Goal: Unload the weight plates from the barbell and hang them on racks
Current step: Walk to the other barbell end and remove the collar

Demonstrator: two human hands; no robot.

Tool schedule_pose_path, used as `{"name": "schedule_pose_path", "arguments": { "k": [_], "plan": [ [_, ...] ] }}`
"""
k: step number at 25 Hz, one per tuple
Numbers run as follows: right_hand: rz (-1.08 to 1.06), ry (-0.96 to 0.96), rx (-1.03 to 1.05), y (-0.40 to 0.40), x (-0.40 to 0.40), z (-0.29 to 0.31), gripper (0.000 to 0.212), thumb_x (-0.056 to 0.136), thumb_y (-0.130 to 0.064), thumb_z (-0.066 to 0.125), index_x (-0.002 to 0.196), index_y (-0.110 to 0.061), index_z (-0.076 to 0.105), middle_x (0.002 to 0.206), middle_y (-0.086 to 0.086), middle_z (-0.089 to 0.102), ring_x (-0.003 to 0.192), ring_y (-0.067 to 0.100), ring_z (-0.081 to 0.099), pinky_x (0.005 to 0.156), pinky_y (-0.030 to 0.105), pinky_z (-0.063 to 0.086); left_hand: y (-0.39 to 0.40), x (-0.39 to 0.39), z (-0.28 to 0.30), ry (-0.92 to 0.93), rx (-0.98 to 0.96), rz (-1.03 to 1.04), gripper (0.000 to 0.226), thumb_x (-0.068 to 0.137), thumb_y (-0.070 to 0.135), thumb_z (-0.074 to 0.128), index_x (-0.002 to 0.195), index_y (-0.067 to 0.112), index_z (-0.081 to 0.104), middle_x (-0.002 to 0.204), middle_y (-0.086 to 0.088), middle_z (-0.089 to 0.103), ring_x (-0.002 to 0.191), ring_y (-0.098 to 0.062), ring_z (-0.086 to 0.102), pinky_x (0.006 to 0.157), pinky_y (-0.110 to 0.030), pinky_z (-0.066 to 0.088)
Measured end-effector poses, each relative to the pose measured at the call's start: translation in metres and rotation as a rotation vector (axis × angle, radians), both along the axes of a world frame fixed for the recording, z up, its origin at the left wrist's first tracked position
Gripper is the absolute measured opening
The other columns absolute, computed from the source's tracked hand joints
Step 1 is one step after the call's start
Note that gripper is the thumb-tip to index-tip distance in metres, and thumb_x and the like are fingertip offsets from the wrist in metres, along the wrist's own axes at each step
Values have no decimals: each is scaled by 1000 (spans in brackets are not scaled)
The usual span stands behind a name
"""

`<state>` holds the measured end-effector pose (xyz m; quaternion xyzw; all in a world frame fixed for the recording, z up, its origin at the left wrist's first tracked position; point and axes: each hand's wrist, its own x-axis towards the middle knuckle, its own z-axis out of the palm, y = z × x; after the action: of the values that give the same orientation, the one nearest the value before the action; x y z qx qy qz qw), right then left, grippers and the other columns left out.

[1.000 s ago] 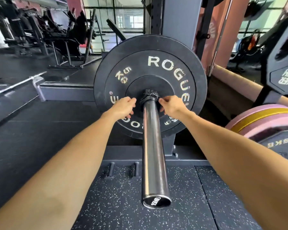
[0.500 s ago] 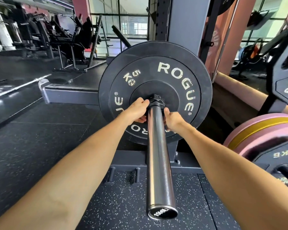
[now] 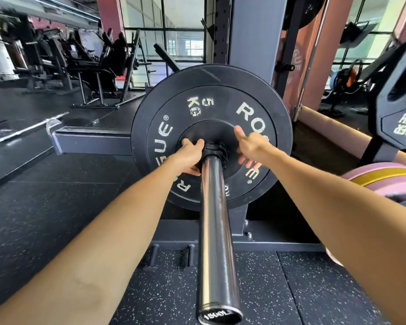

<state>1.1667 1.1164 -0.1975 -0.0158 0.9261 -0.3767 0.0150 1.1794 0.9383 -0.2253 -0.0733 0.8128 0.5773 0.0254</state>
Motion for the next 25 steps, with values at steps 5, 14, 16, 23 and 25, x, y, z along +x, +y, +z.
{"name": "schedule_pose_path", "arguments": {
  "k": [5, 14, 16, 23, 25],
  "plan": [
    [49, -43, 89, -26, -2, 2, 78, 91, -71, 24, 91, 1, 53, 76, 21, 70, 63, 33, 69, 63, 40, 60, 3, -7, -9, 29, 16, -6, 21, 104, 30, 29, 115, 13, 25, 107, -6, 49, 94, -25, 62, 68, -41, 62],
    [-35, -50, 111, -45, -6, -13, 66, 90, -68, 32, 70, -8, 52, 67, 14, 65, 56, 29, 66, 64, 34, 59, 7, -1, -4, 11, 58, -9, 31, 104, 47, 27, 115, 18, 24, 108, -3, 49, 92, -25, 64, 61, -37, 60],
    [-12, -7, 116, -45, -7, -15, 67, 92, -66, 30, 69, -7, 54, 65, 12, 64, 50, 28, 65, 67, 34, 59, 10, -1, -4, -6, 62, 1, 38, 101, 55, 30, 113, 20, 24, 107, -3, 55, 90, -21, 66, 59, -35, 60],
    [89, 76, 88, -38, -5, -18, 63, 103, -34, 17, 59, -5, 52, 50, 11, 61, 50, 28, 63, 77, 29, 54, 14, -4, -8, 44, 152, 64, 39, 94, 46, 51, 105, 19, 25, 96, -4, 55, 76, -16, 64, 53, -30, 56],
    [88, 31, -22, -37, -2, -17, 43, 101, -17, 18, 65, -13, 42, 44, 4, 57, 52, 24, 67, 69, 22, 53, 15, -5, -9, 58, 113, 72, 37, 94, 46, 50, 102, 20, 25, 97, -4, 57, 78, -16, 64, 51, -28, 54]
  ]
}}
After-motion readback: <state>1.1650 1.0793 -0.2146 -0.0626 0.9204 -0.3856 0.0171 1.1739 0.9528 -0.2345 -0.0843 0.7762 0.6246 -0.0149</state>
